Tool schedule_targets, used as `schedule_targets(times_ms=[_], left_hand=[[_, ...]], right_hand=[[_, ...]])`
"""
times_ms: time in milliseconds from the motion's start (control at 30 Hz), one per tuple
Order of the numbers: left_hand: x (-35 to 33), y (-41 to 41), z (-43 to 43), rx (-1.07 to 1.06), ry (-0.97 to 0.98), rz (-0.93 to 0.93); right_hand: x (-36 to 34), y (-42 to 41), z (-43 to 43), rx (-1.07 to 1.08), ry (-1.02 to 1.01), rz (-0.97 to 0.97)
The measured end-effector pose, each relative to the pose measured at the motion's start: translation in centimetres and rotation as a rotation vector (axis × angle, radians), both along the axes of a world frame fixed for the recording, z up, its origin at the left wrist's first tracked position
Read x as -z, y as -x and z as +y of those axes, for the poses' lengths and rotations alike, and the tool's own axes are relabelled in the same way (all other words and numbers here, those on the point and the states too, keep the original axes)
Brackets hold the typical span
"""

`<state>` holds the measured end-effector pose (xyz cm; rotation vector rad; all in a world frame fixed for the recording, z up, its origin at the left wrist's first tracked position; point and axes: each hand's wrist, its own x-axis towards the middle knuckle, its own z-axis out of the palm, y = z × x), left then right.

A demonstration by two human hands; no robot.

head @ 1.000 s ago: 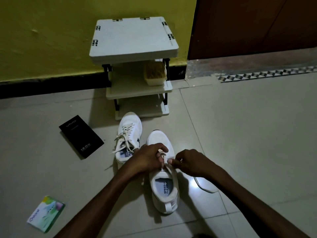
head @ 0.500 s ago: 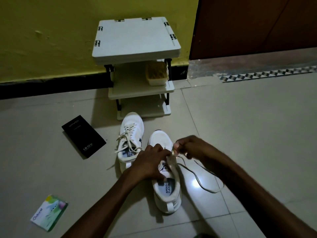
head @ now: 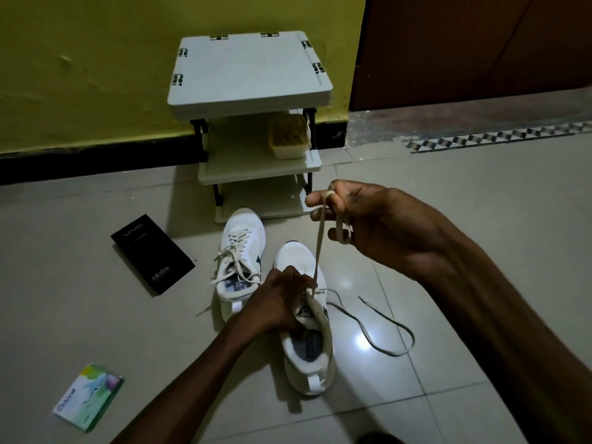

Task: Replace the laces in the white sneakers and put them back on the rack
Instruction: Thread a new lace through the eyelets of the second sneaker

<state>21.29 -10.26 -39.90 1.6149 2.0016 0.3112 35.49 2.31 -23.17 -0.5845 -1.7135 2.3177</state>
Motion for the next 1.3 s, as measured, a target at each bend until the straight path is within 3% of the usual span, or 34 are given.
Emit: schedule_targets(times_ms=[67,133,267,333,433,533,633,800,900,1033,1167,1300], left_hand=[[-0.3,0.1,0.1,-0.009,0.032,-0.025],[-0.6,0.2,0.2,-0.006,0.078,-0.029],[-1.2,0.4,0.2,-0.164,0.086,-0.117],[-1.4,0.2,0.1,-0.247,0.082,-0.133],[-1.4,-0.7,0.1,-0.316,0.068,-0.107],[-1.2,-1.4,0.2,-0.348,0.066,-0.058],[-1.3,-1.3,0.4,-0.369,0.045,-0.05],[-1.5,-1.1,0.6,-0.395,0.0,-0.06],[-1.3,-1.2,0.8,-0.407,-0.017,-0.032],[-1.3,-0.9,1.1,-0.379,0.019,-0.003],[-1.4,-0.6,1.2,-0.352,0.013,-0.009],[-2.0,-0.5,2.0,-0.346,-0.133,-0.077]], right_hand=[[0.7,-0.8,0.8,-0.018,0.131,0.016],[1.9,-1.5,1.1,-0.076,0.091,-0.106],[7.2,-3.0,0.5,-0.209,-0.363,-0.691],[10.2,-3.6,-0.2,-0.391,-0.59,-0.891],[13.5,-3.7,-1.2,-0.599,-0.685,-1.07],[13.9,-3.1,-1.3,-0.646,-0.723,-1.107],[13.0,-2.2,-0.6,-0.484,-0.617,-1.074],[13.6,0.4,0.2,-0.15,-0.969,-0.853],[15.0,1.7,-0.2,-0.165,-0.855,-0.85],[15.7,2.4,-0.1,-0.144,-0.934,-0.894],[14.0,2.6,0.8,-0.264,-0.965,-0.97],[8.9,2.3,1.8,-0.239,-0.867,-0.822]])
